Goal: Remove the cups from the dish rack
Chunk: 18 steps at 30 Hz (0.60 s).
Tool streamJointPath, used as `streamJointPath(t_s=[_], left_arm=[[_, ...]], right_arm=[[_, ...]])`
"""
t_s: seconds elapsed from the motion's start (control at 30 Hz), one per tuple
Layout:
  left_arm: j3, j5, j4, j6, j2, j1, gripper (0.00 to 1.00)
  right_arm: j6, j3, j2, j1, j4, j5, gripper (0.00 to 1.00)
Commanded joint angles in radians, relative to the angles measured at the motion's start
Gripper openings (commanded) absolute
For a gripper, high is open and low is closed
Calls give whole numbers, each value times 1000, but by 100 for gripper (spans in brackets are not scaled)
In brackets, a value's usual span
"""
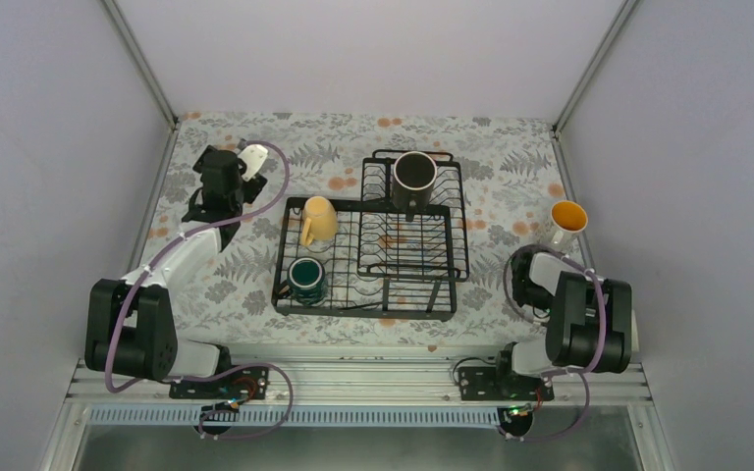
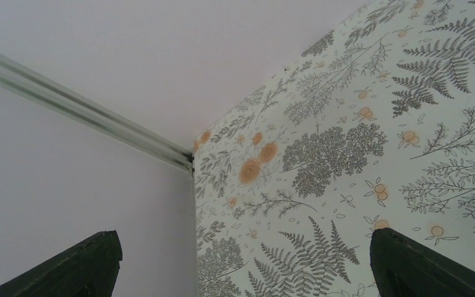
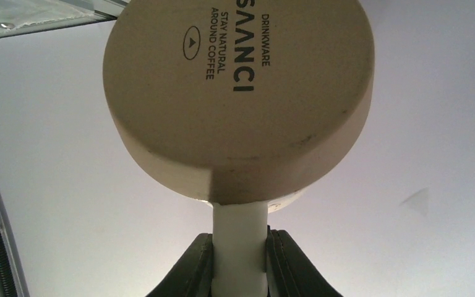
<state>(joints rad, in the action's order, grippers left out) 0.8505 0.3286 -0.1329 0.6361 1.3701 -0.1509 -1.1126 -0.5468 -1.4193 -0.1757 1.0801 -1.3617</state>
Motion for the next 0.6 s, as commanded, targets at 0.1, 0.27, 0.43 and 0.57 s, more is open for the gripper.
streamJointPath(t_s=[0.1,0.27,0.43,0.57], left_arm=[[-14,-16,-40,-12,14,8,100],[-13,-14,-40,-6,15,13,100],[-9,-14,-35,-3,14,20,100],[-13,-14,-33,-2,12,20,100]], right_arm=[[59,-24,-43,101,47,-77,4],[78,-54,-90,152,38,-19,4],[67,-48,-106,178,17,-4,4],[75,-64,-143,189,9,37,4]])
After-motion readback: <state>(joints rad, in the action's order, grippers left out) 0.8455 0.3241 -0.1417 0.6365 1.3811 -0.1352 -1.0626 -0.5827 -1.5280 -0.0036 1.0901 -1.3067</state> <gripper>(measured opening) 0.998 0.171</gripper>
